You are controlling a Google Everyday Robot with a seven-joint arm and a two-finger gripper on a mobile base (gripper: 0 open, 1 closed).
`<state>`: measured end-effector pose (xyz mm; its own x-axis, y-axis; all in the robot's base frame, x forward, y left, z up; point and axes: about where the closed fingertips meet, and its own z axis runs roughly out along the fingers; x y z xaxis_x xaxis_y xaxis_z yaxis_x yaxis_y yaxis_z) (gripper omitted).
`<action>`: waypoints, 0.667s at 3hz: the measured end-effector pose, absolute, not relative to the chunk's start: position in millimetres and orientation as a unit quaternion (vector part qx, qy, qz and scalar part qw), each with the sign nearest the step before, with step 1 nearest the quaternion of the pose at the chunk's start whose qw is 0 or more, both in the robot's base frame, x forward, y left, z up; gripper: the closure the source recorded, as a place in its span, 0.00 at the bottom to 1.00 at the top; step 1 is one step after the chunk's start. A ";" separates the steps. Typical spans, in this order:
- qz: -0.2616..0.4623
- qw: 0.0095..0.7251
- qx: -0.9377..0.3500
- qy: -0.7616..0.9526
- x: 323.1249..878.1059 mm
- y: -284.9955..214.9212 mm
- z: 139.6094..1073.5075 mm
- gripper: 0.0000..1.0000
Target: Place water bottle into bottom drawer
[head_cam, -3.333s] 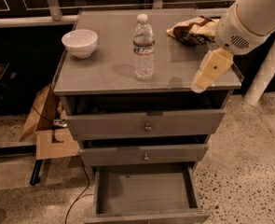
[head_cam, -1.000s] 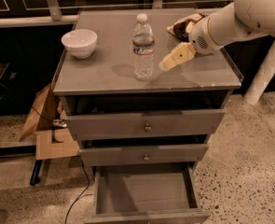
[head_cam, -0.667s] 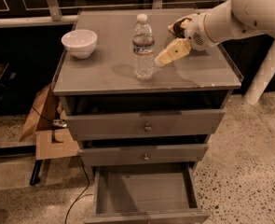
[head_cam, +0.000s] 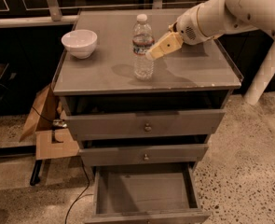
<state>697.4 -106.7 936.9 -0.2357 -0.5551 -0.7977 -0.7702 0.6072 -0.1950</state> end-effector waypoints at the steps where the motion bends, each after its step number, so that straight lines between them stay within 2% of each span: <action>1: 0.143 0.446 -0.434 0.769 699.9 -91.3 935.8 0.00; 2: 0.166 0.442 -0.439 0.765 704.0 -77.8 930.4 0.00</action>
Offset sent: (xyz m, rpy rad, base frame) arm 0.0113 0.0389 -0.0098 0.0925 0.0521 0.1000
